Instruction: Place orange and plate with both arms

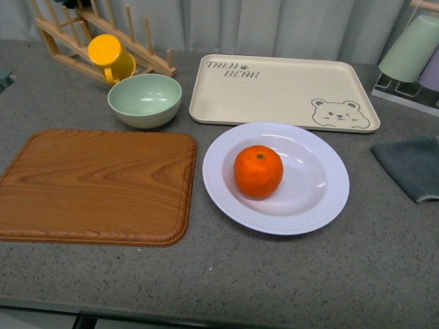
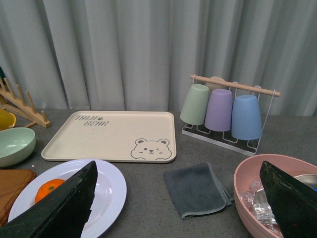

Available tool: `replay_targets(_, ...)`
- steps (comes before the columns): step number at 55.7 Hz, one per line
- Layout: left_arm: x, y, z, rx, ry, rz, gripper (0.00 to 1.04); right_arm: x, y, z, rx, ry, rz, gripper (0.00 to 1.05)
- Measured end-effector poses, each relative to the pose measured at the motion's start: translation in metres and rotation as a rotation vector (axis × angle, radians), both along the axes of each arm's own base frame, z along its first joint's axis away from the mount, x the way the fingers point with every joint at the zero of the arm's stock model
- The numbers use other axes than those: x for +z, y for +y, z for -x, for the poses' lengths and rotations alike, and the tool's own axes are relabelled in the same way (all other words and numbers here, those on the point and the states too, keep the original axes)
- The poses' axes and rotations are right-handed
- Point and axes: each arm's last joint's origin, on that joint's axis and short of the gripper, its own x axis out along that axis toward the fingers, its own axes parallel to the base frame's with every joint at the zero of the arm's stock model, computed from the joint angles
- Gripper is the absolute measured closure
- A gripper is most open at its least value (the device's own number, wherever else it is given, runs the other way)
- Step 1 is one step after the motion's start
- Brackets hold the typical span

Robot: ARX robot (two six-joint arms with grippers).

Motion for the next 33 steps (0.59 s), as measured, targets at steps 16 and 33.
replay_targets(16, 0.0, 0.0, 0.0, 0.0, 0.0, 0.0, 0.88, 0.0, 0.0, 0.0, 0.0, 0.0, 0.0, 0.09)
replay_targets(33, 0.0, 0.0, 0.0, 0.0, 0.0, 0.0, 0.36, 0.0, 0.002, -0.027, 0.051, 0.178, 0.056, 0.09)
